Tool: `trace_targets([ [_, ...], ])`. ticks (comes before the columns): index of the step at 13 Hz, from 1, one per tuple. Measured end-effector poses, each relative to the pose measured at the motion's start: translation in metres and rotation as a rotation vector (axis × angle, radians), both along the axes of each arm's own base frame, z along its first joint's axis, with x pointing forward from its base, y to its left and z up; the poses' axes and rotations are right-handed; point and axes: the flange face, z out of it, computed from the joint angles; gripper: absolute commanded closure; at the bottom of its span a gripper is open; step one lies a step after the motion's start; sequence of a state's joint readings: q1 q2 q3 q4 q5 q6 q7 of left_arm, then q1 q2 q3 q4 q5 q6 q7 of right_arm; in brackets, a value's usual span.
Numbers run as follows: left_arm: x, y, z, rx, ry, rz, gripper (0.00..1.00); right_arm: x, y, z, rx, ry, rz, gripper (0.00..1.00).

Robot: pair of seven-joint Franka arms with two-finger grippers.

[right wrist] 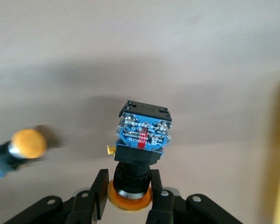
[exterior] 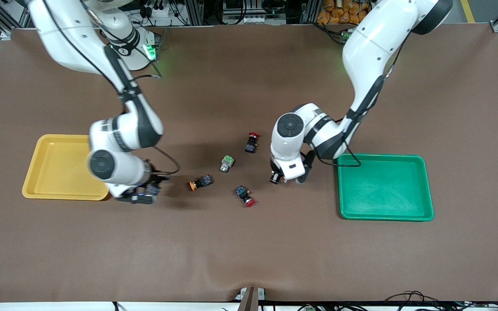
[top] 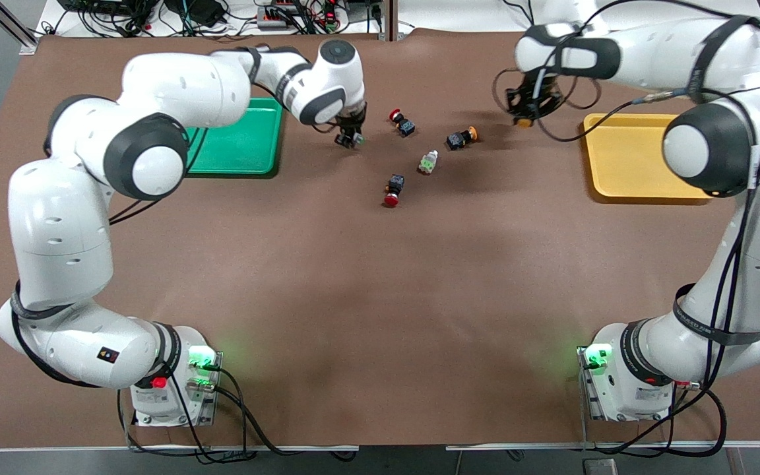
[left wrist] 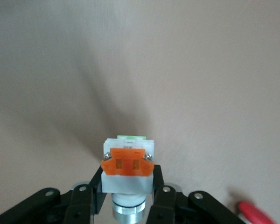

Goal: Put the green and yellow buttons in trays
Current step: 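Carry the buttons to the yellow and green trays with both grippers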

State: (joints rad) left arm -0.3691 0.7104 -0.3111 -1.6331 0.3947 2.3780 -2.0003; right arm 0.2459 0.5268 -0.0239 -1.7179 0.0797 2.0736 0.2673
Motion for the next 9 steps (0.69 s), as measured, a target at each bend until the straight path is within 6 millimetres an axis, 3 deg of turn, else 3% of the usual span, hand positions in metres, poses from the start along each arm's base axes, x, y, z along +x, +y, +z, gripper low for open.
trace_targets([
  [3, 0.021, 0.037, 0.044, 0.066, 0.002, -0.031, 1.00, 0.007, -0.110, 0.023, 0.024, 0.039, 0.094, 1.00],
  [5, 0.031, 0.063, 0.061, 0.103, 0.022, -0.070, 1.00, 0.004, -0.193, 0.021, 0.066, 0.048, 0.155, 0.99],
  [6, 0.035, 0.074, 0.065, 0.114, 0.036, -0.087, 1.00, -0.002, -0.229, 0.019, 0.087, 0.055, 0.180, 0.88],
  [7, 0.039, 0.085, 0.068, 0.119, 0.049, -0.103, 1.00, -0.009, -0.258, 0.016, 0.107, 0.066, 0.197, 0.53],
  [8, 0.044, 0.097, 0.072, 0.119, 0.060, -0.123, 1.00, -0.015, -0.279, 0.014, 0.123, 0.079, 0.203, 0.06],
  [9, 0.049, 0.111, 0.076, 0.116, 0.071, -0.143, 1.00, -0.020, -0.289, 0.013, 0.135, 0.090, 0.204, 0.00],
])
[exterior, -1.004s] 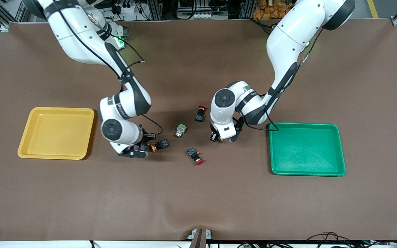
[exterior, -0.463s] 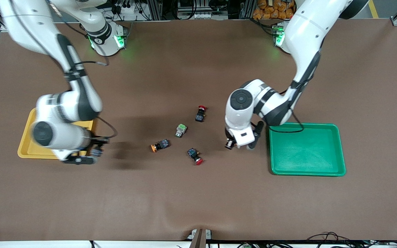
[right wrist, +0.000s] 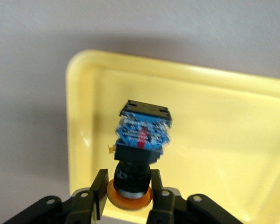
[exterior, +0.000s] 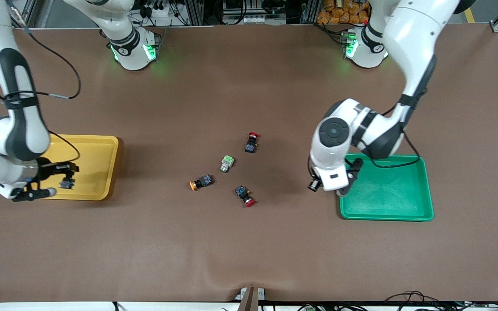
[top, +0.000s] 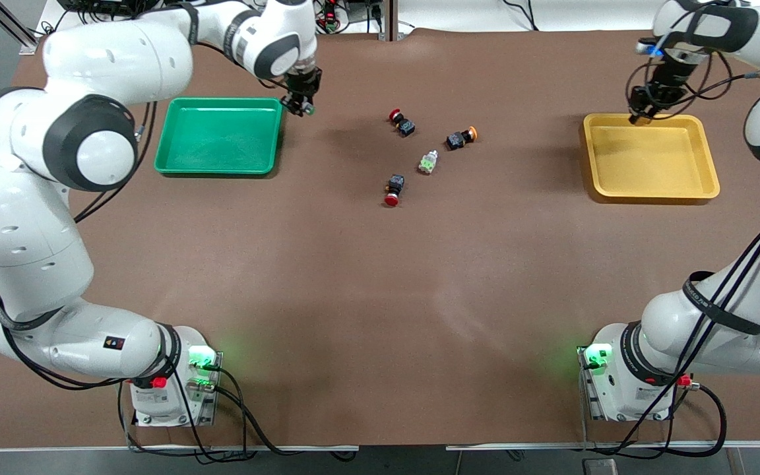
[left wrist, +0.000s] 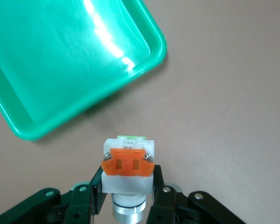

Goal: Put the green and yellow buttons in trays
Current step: 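Carry the buttons to the yellow and green trays with both grippers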

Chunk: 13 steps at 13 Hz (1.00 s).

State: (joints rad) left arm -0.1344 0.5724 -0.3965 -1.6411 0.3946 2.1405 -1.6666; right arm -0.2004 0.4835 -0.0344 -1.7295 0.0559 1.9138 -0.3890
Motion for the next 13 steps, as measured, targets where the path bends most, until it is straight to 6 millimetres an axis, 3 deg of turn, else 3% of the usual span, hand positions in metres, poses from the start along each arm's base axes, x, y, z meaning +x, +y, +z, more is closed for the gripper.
trace_targets([
  [2, 0.009, 0.034, 0.010, -0.013, 0.035, -0.044, 1.00, 0.000, 0.006, 0.000, 0.009, 0.008, 0.012, 0.00],
  [4, 0.015, 0.078, 0.014, -0.038, 0.073, -0.075, 1.00, 0.005, 0.029, 0.000, 0.024, 0.007, 0.040, 0.00],
  [6, 0.019, 0.124, 0.009, -0.061, 0.104, -0.099, 1.00, 0.014, 0.066, 0.004, 0.056, -0.010, 0.063, 0.00],
  [8, 0.019, 0.157, -0.002, -0.065, 0.134, -0.114, 1.00, 0.026, 0.105, 0.011, 0.047, -0.024, 0.048, 0.00],
  [13, 0.011, 0.160, -0.012, -0.063, 0.160, -0.129, 1.00, 0.044, 0.187, 0.009, 0.014, -0.017, -0.120, 0.00],
])
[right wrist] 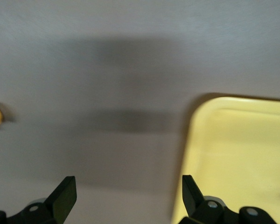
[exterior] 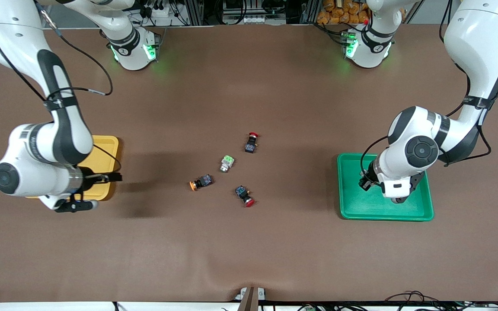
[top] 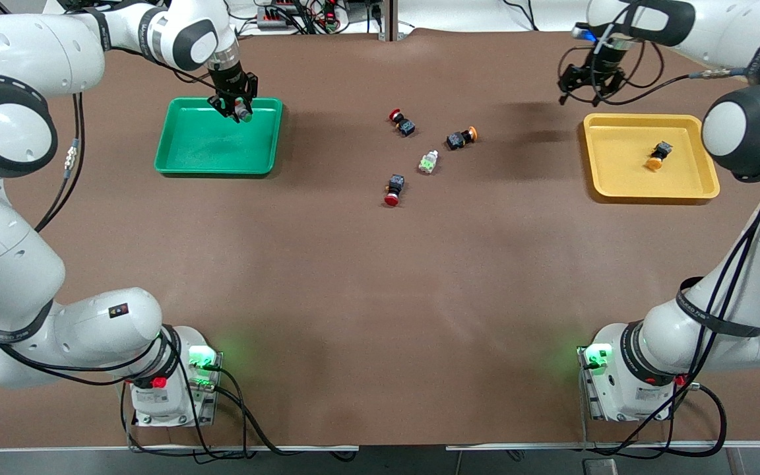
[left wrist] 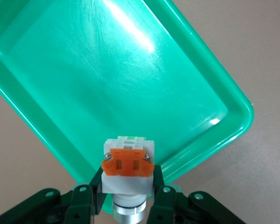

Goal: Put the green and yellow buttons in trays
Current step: 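Carry the buttons to the yellow and green trays with both grippers, then drop the white button with the left gripper while the right grasps another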

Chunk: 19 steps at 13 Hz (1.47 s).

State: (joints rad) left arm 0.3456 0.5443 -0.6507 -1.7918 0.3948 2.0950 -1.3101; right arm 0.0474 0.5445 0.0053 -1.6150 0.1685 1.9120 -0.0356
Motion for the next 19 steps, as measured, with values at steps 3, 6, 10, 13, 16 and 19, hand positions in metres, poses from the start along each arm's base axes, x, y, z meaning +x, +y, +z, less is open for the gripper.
trace_targets([
  [3, 0.001, 0.021, -0.005, -0.005, 0.013, -0.040, 1.00, 0.003, 0.072, -0.001, -0.031, -0.020, -0.144, 0.00],
  [6, 0.006, 0.059, -0.014, -0.025, 0.022, -0.081, 1.00, -0.001, 0.114, -0.008, -0.073, -0.012, -0.291, 0.00],
  [10, 0.009, 0.082, -0.030, -0.046, 0.015, -0.152, 1.00, -0.002, 0.139, -0.019, -0.110, -0.006, -0.494, 0.00],
  [13, 0.012, 0.113, -0.048, -0.072, 0.003, -0.228, 1.00, -0.010, 0.192, -0.033, -0.126, -0.027, -0.682, 0.00],
  [16, 0.011, 0.137, -0.061, -0.101, -0.003, -0.306, 1.00, -0.025, 0.246, -0.051, -0.129, -0.047, -0.791, 0.00],
  [19, 0.012, 0.155, -0.067, -0.118, -0.013, -0.374, 0.83, -0.034, 0.272, -0.070, -0.132, -0.067, -0.844, 0.00],
])
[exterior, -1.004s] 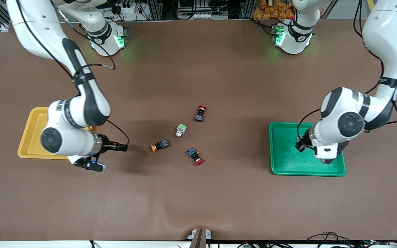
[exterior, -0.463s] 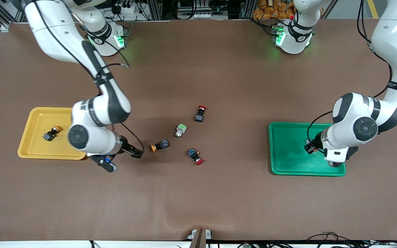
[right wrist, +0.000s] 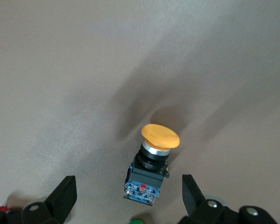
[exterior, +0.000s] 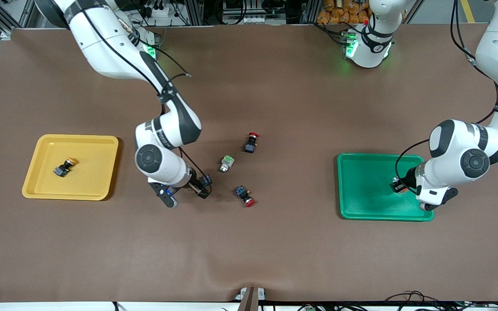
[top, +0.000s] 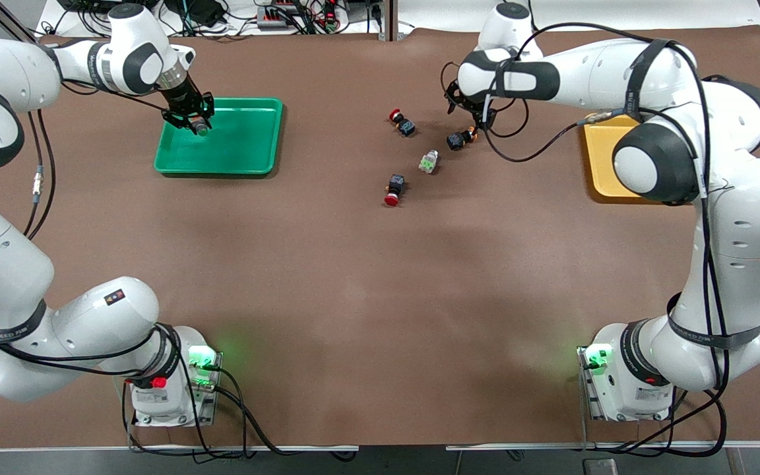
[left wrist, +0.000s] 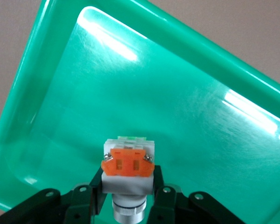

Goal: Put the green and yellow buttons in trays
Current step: 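Drop the white button with the left gripper while the right grasps another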

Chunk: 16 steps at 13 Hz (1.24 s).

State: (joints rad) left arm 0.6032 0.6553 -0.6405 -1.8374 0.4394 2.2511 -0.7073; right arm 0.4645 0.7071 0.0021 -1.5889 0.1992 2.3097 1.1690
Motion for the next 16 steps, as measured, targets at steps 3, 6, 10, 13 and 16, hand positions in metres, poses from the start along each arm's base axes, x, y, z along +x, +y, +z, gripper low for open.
trace_targets([
  [3, 0.000, 0.007, -0.004, 0.018, -0.004, -0.036, 0.14, 0.000, 0.000, -0.018, -0.015, -0.005, -0.015, 0.00],
  [6, 0.000, 0.007, -0.004, 0.020, -0.005, -0.038, 0.00, -0.001, -0.003, -0.028, -0.032, 0.003, -0.015, 0.00],
  [10, 0.000, 0.005, -0.003, 0.018, -0.008, -0.038, 0.00, -0.005, 0.002, -0.036, -0.050, 0.006, 0.007, 0.28],
  [13, 0.003, -0.021, 0.010, 0.003, -0.023, 0.035, 0.00, -0.011, 0.007, -0.041, -0.083, -0.002, 0.044, 0.80],
  [16, -0.001, -0.085, 0.037, -0.019, -0.006, 0.135, 0.00, -0.011, 0.008, -0.041, -0.093, -0.007, 0.056, 0.88],
])
